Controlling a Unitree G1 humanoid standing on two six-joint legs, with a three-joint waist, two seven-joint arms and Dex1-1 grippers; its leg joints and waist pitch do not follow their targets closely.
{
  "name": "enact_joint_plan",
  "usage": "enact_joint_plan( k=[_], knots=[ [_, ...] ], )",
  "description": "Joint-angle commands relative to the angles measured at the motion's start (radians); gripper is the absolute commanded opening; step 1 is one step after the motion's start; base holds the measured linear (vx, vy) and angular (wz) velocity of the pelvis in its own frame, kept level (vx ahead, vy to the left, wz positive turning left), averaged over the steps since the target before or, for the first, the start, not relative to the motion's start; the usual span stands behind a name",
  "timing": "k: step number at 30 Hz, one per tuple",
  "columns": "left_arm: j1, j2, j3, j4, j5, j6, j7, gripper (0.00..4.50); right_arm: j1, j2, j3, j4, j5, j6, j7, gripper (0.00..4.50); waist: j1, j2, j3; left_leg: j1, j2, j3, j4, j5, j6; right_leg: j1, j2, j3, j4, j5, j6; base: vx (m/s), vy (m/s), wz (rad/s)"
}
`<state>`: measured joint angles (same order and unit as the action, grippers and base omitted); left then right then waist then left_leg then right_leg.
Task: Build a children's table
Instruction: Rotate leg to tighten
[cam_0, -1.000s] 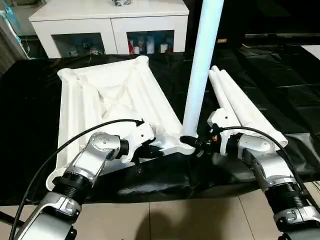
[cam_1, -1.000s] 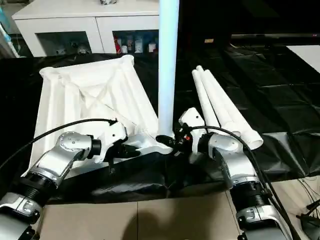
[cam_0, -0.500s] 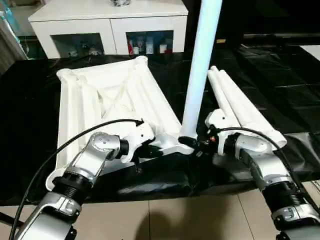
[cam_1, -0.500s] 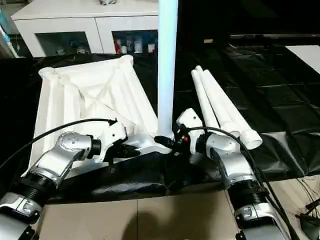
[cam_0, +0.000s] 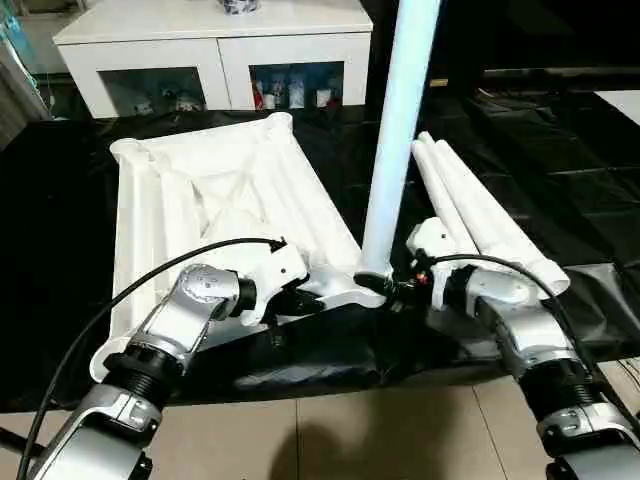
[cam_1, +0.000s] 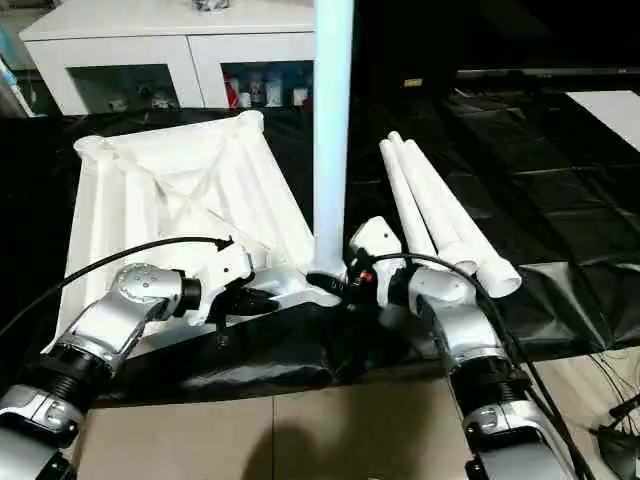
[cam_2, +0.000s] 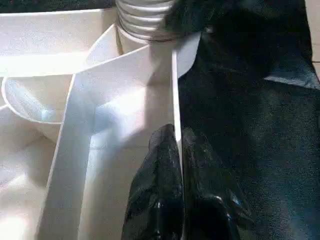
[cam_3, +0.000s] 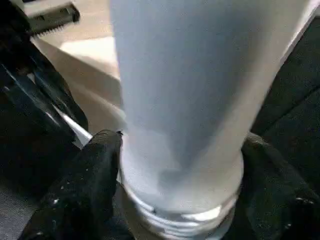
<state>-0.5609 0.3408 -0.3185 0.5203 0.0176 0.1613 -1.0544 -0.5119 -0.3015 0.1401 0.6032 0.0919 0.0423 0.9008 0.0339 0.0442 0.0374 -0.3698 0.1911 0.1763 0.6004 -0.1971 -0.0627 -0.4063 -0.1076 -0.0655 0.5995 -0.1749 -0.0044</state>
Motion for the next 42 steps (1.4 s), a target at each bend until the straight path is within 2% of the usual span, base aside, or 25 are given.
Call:
enact_joint_plan(
  k=[1,4,8,9,21,24,27,28,29,31,33,34,42],
  knots=[
    [-0.021,-0.010,0.005,-0.028,-0.016,-0.020,-0.006,0.00,-0.014,0.001,0.008,0.003,-0.013,-0.003,-0.011,3.72,0.002,-0.008,-0.067,0.006,0.027,0.000,-0.064,-0.108,0.105,0.058,-0.029,0.030,-0.046,-0.043,-0.291,0.000,0.000,0.00],
    [-0.021,-0.009,0.004,-0.028,-0.016,-0.020,-0.008,0.00,-0.018,0.006,0.005,0.013,-0.011,-0.008,-0.012,3.72,0.002,-0.007,-0.067,0.005,0.027,0.000,-0.064,-0.106,0.112,0.059,-0.029,0.030,-0.045,-0.028,-0.295,0.000,0.000,0.00],
    [-0.022,-0.006,0.004,-0.029,-0.015,-0.020,-0.013,0.00,-0.020,0.014,-0.002,0.021,-0.005,-0.011,-0.013,3.72,0.002,-0.006,-0.066,0.005,0.027,-0.001,-0.066,-0.130,0.102,0.060,-0.029,0.029,-0.047,-0.055,-0.290,0.000,0.000,0.00],
    [-0.023,-0.005,0.004,-0.028,-0.015,-0.019,-0.015,0.00,-0.021,0.016,-0.002,0.023,-0.002,-0.012,-0.011,3.72,0.003,-0.001,-0.066,0.005,0.028,-0.002,-0.066,-0.128,0.100,0.060,-0.030,0.029,-0.047,-0.048,-0.292,0.000,0.000,0.00],
    [-0.026,0.000,0.005,-0.025,-0.014,-0.018,-0.025,0.00,-0.002,0.022,-0.018,-0.003,0.028,-0.005,0.015,3.72,0.003,-0.001,-0.067,0.006,0.028,-0.002,-0.067,-0.133,0.100,0.062,-0.029,0.029,-0.045,-0.027,-0.299,0.000,0.000,0.00],
    [-0.026,0.001,0.005,-0.025,-0.014,-0.017,-0.027,0.00,0.000,0.023,-0.021,-0.003,0.032,-0.004,0.018,3.35,0.003,-0.002,-0.067,0.005,0.027,-0.002,-0.066,-0.128,0.101,0.062,-0.029,0.028,-0.044,-0.019,-0.301,0.000,0.000,0.00],
    [-0.023,0.005,0.005,-0.029,-0.013,-0.016,-0.029,0.00,0.004,0.026,-0.022,-0.008,0.036,-0.001,0.017,3.26,0.004,0.000,-0.067,0.006,0.028,-0.002,-0.067,-0.132,0.100,0.061,-0.028,0.028,-0.045,-0.025,-0.301,0.000,0.000,0.00],
    [-0.023,0.005,0.005,-0.030,-0.013,-0.015,-0.030,0.00,0.005,0.027,-0.022,-0.007,0.037,-0.001,0.016,2.99,0.004,-0.001,-0.066,0.006,0.028,-0.002,-0.067,-0.137,0.098,0.061,-0.029,0.028,-0.046,-0.029,-0.300,0.000,0.000,0.00],
    [-0.023,0.006,0.005,-0.030,-0.013,-0.015,-0.030,0.00,0.006,0.027,-0.021,-0.005,0.037,-0.002,0.016,2.93,0.005,-0.001,-0.066,0.006,0.028,-0.002,-0.067,-0.138,0.097,0.061,-0.029,0.028,-0.046,-0.030,-0.300,0.000,0.000,0.00],
    [-0.022,0.006,0.005,-0.031,-0.013,-0.015,-0.031,0.00,0.007,0.028,-0.019,-0.002,0.036,-0.005,0.017,2.87,0.005,0.003,-0.067,0.007,0.028,-0.002,-0.067,-0.135,0.096,0.061,-0.030,0.028,-0.045,-0.027,-0.300,0.000,0.000,0.00],
    [-0.021,0.007,0.005,-0.032,-0.013,-0.013,-0.032,0.00,0.009,0.028,-0.018,-0.003,0.036,-0.005,0.018,2.75,0.005,0.001,-0.066,0.005,0.028,-0.003,-0.067,-0.129,0.098,0.062,-0.029,0.028,-0.045,-0.020,-0.301,0.000,0.000,0.00],
    [-0.021,0.008,0.004,-0.033,-0.013,-0.013,-0.034,0.00,0.010,0.028,-0.017,-0.004,0.035,-0.004,0.020,2.74,0.005,0.004,-0.067,0.006,0.028,-0.003,-0.067,-0.130,0.097,0.061,-0.029,0.028,-0.045,-0.020,-0.301,0.000,0.000,0.00],
    [-0.021,0.006,0.003,-0.028,-0.012,-0.007,-0.038,0.00,0.020,0.033,-0.012,-0.005,0.029,0.001,0.010,2.74,0.005,0.003,-0.067,0.007,0.028,-0.003,-0.067,-0.134,0.095,0.062,-0.029,0.028,-0.044,-0.013,-0.305,0.000,0.000,0.00]
  ],
)
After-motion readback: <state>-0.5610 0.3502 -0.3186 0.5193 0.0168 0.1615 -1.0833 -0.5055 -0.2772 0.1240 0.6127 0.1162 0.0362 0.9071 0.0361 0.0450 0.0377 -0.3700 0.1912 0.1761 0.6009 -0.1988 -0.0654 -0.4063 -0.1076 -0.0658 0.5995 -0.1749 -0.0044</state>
